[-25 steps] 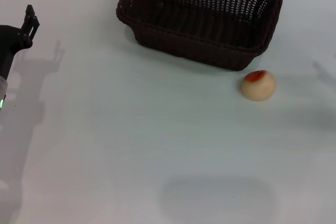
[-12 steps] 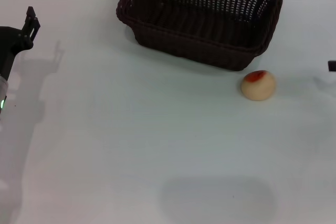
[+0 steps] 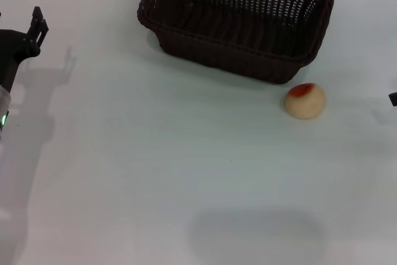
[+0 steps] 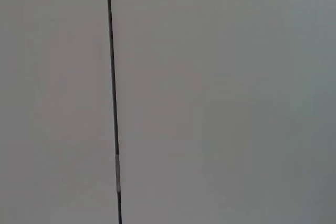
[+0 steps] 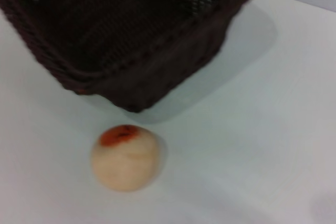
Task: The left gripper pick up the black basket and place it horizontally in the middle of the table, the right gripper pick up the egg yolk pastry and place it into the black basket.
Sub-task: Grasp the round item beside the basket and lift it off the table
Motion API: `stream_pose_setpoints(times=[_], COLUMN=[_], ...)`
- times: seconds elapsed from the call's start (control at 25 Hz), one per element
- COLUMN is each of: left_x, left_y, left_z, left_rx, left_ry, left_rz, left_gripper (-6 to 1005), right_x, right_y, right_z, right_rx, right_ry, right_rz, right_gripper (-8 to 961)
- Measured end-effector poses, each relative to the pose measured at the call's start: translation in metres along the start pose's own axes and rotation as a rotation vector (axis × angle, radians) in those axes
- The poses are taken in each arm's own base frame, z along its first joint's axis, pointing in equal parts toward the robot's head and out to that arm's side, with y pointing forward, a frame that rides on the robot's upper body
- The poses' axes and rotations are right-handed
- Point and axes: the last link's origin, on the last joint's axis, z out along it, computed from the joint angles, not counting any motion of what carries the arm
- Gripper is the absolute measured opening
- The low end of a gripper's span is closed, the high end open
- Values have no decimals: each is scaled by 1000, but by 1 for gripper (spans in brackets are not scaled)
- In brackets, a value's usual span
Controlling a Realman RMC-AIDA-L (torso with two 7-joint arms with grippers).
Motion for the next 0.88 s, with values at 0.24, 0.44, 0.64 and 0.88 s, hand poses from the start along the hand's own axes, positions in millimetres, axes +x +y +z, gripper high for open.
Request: stream_pose_setpoints(times=[0.24,0.44,0.64,0.88], left_x=[1,2,2,2], left_y=[1,1,2,1], left_z=[2,3,3,2], left_rx=[-1,-1,-2,3], left_ry=[0,4,5,7], left_rz=[-2,-5,-6,-7], left_gripper=[777,778,778,777], right_x=[-17,-35,-44,-46], right_y=[4,18,36,50], right_z=[-8,-1,14,36], right_rx=[9,-36,-82,-93], right_ry=[-16,-60,-33,28], right_rz=[-39,-79,-118,-145], right_gripper=[723,722,722,721])
